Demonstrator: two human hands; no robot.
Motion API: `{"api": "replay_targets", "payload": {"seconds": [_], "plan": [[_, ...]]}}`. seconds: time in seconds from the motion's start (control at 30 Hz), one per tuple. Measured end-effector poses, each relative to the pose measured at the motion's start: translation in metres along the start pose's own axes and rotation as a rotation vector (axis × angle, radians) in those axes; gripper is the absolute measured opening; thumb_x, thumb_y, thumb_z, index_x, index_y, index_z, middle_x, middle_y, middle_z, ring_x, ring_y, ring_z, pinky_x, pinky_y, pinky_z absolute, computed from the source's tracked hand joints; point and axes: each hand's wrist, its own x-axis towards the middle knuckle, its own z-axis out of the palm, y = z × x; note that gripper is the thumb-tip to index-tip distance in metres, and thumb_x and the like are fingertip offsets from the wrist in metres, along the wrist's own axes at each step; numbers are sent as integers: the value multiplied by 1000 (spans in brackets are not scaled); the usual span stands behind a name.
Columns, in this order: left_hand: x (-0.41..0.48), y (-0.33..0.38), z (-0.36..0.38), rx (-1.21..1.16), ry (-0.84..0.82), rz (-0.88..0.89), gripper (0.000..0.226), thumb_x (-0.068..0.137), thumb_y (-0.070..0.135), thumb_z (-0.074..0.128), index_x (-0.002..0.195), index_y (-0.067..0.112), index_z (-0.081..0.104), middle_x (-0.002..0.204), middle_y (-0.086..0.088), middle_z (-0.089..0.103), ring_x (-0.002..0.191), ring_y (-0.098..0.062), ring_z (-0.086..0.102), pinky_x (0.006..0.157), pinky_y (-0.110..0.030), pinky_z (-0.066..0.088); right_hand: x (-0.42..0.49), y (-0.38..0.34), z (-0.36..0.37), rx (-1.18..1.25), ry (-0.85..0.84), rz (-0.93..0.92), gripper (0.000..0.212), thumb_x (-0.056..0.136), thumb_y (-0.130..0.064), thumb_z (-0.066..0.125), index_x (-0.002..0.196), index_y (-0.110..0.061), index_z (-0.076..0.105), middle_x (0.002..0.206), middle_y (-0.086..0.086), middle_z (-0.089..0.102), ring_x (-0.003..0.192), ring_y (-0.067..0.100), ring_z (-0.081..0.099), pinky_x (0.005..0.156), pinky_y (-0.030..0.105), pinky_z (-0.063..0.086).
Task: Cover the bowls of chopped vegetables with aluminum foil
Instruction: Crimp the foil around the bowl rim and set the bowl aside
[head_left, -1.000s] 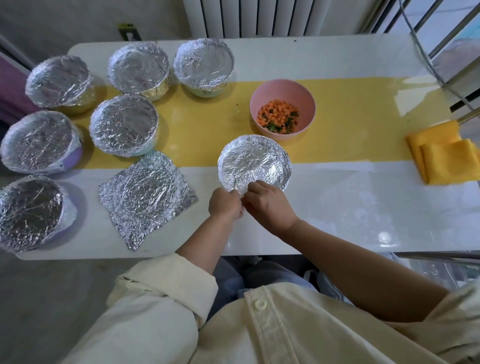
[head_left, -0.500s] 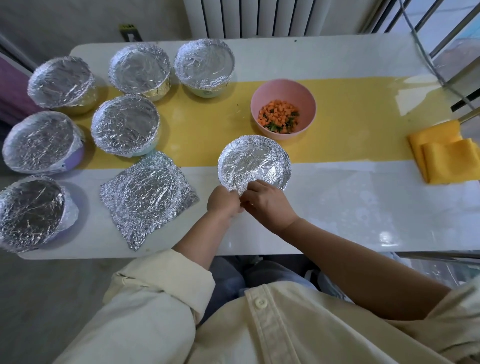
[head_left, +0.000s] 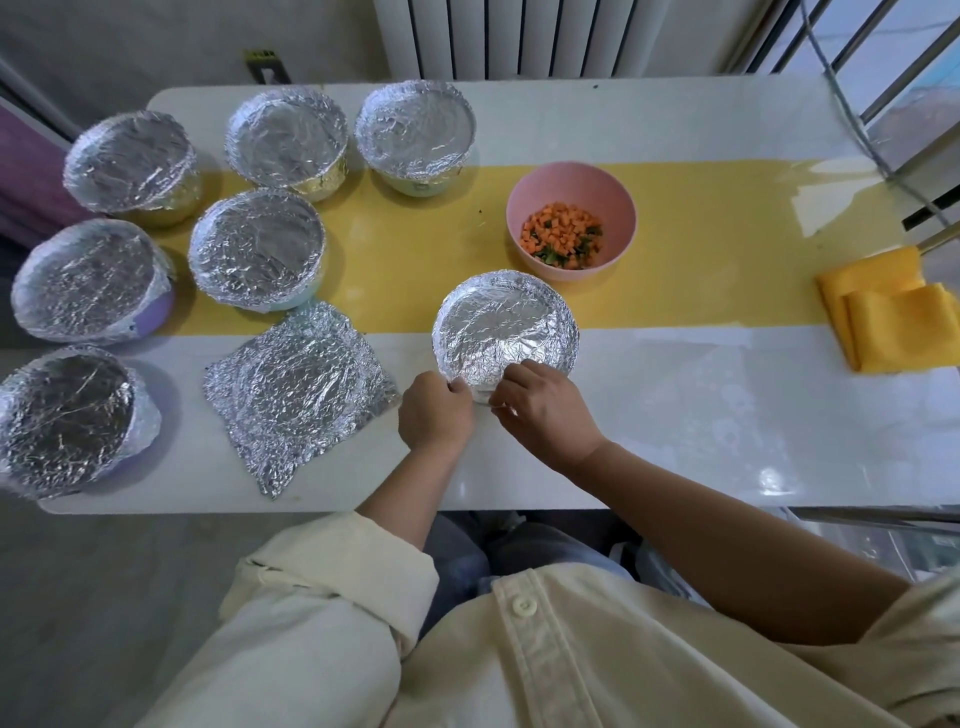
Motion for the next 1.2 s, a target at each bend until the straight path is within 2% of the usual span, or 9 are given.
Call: {"api": "replay_targets", "payload": {"seconds": [0.13, 0.3, 0.4, 0.47, 0.6, 0.8, 0.97, 1.07, 1.2], "plan": [[8, -1, 0, -13, -3, -25, 34, 99, 16, 48, 107, -14, 60, 109, -30, 64, 105, -44, 62, 83, -48, 51, 2, -7, 6, 3, -16, -3, 19, 67, 0, 77, 63, -10, 61, 64, 5, 55, 59, 28, 53, 54, 30, 39], [17, -5, 0, -69, -54, -40, 35, 96, 26, 50, 66, 8, 47, 66, -14, 50, 76, -42, 55, 50, -31, 29, 3, -8, 5, 6, 3, 35, 17, 74, -5, 68, 61, -7, 59, 63, 7, 54, 59, 29, 53, 51, 31, 39], [16, -3, 1, -36, -81, -29, 30, 97, 19, 48, 72, 3, 53, 79, -22, 58, 86, -43, 60, 52, -29, 23, 2, -8, 6, 8, -8, 26, 19, 71, -1, 72, 60, -7, 57, 62, 8, 54, 59, 30, 52, 51, 31, 38], [18, -3, 1, -60, -76, -26, 29, 96, 16, 48, 71, 2, 53, 73, -19, 55, 99, -42, 61, 52, -30, 23, 2, -9, 9, 21, -6, 35, 18, 72, -1, 69, 61, -7, 57, 62, 8, 53, 58, 30, 52, 50, 32, 41], [25, -6, 4, -139, -142, -58, 27, 92, 25, 48, 72, 7, 51, 76, -16, 60, 73, -36, 57, 58, -29, 38, 4, -9, 6, 36, 1, 41, 19, 66, 3, 75, 61, -7, 59, 61, 8, 54, 54, 29, 52, 48, 30, 42], [35, -9, 16, -272, -251, -117, 24, 69, 25, 45, 81, 7, 55, 92, -21, 70, 85, -37, 71, 78, -48, 59, 7, -11, 7, 38, -34, 48, 21, 59, 6, 78, 60, -6, 61, 61, 7, 55, 53, 29, 53, 47, 27, 40], [37, -5, 11, -340, -246, -121, 19, 59, 22, 46, 68, 6, 52, 74, -23, 66, 68, -37, 64, 61, -40, 41, 10, -12, 5, 29, -30, 63, 19, 59, 4, 78, 61, -7, 63, 61, 7, 55, 52, 29, 54, 47, 26, 39], [29, -7, 6, -295, -283, -126, 29, 78, 32, 54, 75, 4, 61, 69, -18, 67, 61, -32, 61, 64, -35, 44, 10, -12, 6, 28, -21, 51, 20, 58, 5, 79, 63, -7, 64, 60, 7, 54, 51, 28, 53, 48, 25, 37], [29, -6, 5, -262, -299, -111, 16, 80, 15, 52, 69, 5, 57, 58, -15, 65, 58, -33, 66, 63, -36, 48, 8, -14, 6, 17, 1, 25, 12, 70, -2, 67, 61, -8, 63, 60, 6, 54, 52, 28, 53, 49, 24, 34]]}}
